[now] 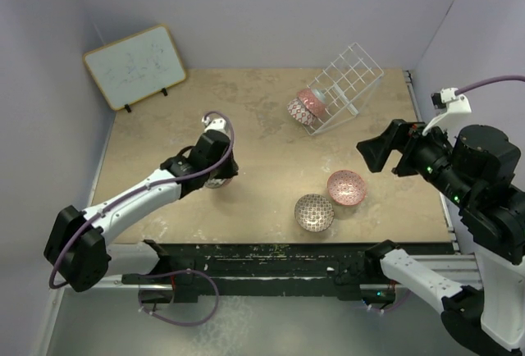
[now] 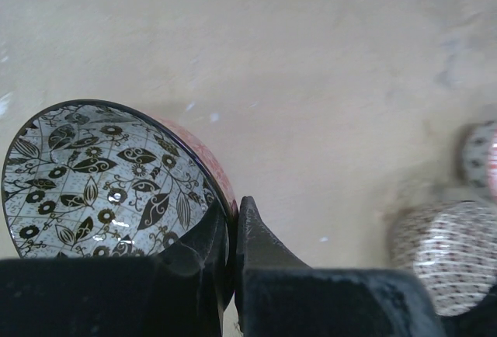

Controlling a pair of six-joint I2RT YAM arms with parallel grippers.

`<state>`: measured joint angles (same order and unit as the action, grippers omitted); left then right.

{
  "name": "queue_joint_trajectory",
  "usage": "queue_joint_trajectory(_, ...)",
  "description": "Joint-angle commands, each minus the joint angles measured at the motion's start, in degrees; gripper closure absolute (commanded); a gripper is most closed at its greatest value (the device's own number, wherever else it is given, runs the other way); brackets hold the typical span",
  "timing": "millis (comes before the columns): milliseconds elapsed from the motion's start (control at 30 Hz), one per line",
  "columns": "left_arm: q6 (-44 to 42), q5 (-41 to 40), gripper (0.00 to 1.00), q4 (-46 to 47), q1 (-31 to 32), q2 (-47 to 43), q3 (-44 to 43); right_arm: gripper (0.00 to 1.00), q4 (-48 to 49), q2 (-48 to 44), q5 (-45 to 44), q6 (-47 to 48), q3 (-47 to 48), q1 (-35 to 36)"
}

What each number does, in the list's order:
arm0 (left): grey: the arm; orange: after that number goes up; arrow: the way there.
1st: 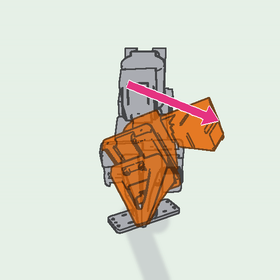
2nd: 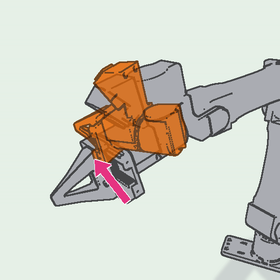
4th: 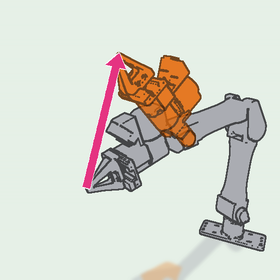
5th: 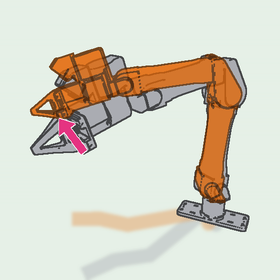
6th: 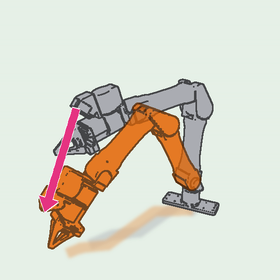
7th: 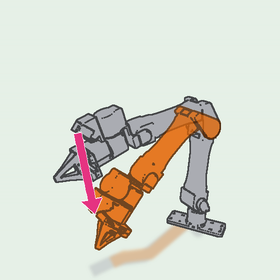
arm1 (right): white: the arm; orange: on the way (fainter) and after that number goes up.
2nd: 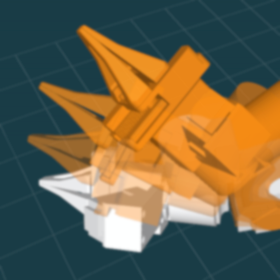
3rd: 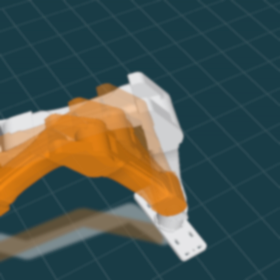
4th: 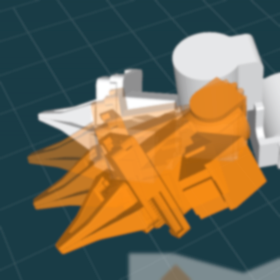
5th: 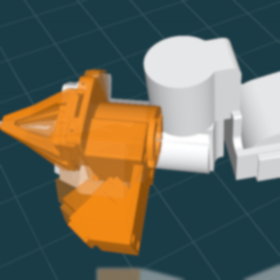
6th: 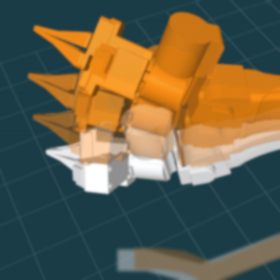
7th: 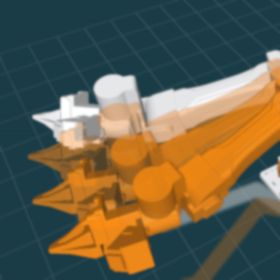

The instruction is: Load the bowls into the dish rack

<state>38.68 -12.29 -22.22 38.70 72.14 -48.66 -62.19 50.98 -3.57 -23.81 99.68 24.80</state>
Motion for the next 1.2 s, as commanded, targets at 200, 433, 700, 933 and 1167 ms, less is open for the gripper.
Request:
queue_joint_trajectory(200,15.5,19.8,1.0,36.9,-1.6,5.6,-12.6,0.05,-2.1,1.7,-4.0,0.4,6.1,0.1)
queue_joint_trajectory(433,32.7,28.9,1.0,68.7,-4.1,23.1,-20.0,0.05,-4.6,3.0,-5.7,0.4,9.0,0.1)
queue_joint_trajectory(700,44.6,30.5,1.0,86.8,-4.2,41.8,-34.9,0.05,-6.4,4.8,-7.9,0.8,11.9,0.1)
queue_joint_trajectory(933,48.6,28.8,1.0,92.4,-4.2,51.6,-47.3,0.05,-7.1,4.5,-9.2,0.1,11.9,0.1)
queue_joint_trajectory(1167,51.4,26.9,1.0,95.8,-4.0,59.1,-52.8,0.05,-7.4,4.8,-9.6,-0.2,12.0,0.1)
